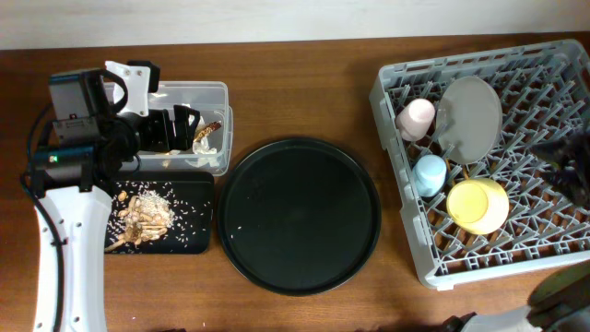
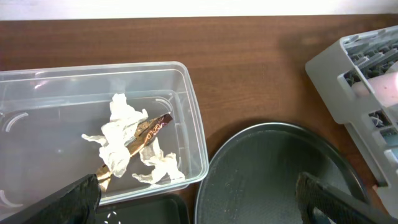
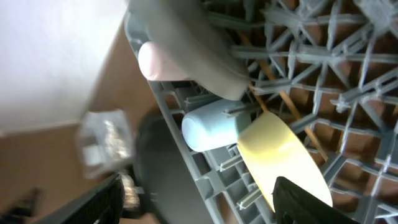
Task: Sort waste into correct bins and load items into the dishwasher rack
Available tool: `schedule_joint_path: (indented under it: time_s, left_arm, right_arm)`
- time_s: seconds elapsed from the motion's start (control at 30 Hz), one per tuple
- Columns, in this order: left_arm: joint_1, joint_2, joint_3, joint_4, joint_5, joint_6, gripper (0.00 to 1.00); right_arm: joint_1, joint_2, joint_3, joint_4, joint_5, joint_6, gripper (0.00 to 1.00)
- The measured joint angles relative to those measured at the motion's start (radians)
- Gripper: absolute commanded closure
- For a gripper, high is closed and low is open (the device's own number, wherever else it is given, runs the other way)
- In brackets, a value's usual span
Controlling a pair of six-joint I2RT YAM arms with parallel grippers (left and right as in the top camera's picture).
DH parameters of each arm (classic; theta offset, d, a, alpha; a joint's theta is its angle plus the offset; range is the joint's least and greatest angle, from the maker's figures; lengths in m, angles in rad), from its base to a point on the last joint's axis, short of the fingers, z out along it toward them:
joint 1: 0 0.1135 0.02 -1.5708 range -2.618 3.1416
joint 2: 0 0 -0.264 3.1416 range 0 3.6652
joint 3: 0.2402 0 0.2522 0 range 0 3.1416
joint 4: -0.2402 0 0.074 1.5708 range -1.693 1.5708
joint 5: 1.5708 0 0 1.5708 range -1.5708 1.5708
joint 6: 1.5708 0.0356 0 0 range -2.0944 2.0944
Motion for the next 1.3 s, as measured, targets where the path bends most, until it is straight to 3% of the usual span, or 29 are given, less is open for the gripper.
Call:
schedule_joint_path:
  time_s: [0.07, 0.13, 0.2, 0.37, 0.47, 0.6, 0.87, 1.13, 1.3]
  left_arm:
    - [0.0, 0.0, 0.0, 0.0, 0.0, 0.0, 0.01]
    - [0.0, 0.0, 0.0, 0.0, 0.0, 0.0, 0.01]
    - [0.0, 0.0, 0.0, 0.0, 0.0, 0.0, 0.01]
    - [0.0, 0.0, 0.0, 0.0, 0.0, 0.0, 0.01]
    - [0.0, 0.0, 0.0, 0.0, 0.0, 0.0, 0.01]
    - [0.0, 0.0, 0.0, 0.0, 0.0, 0.0, 0.01]
    - [0.0, 0.0, 0.0, 0.0, 0.0, 0.0, 0.01]
    - [0.0, 0.0, 0.0, 0.0, 0.0, 0.0, 0.01]
    - [0.0, 0.0, 0.0, 0.0, 0.0, 0.0, 0.01]
  right_arm:
    - [0.13, -0.051, 0.033, -0.004, 0.099, 0.008, 0.3]
    - [0.264, -0.087, 0.04, -0.014, 0.193, 0.008, 0.5]
    - [0.459, -0.104, 0.043, -0.037, 0.331, 0.017, 0.6]
    - [0.763, -0.101, 0.021, -0.038, 0.574, 0.069, 0.67]
    - [0.863, -0.101, -0.026, 0.022, 0.691, 0.112, 0.69]
    - [0.936, -0.101, -0.122, 0.125, 0.776, 0.139, 0.69]
    - [0.943, -0.1, -0.32, 0.425, 0.803, 0.153, 0.68]
    - [0.943, -0.098, -0.401, 0.523, 0.803, 0.153, 0.71]
    - [0.943, -0.084, -0.454, 0.565, 0.801, 0.155, 0.81]
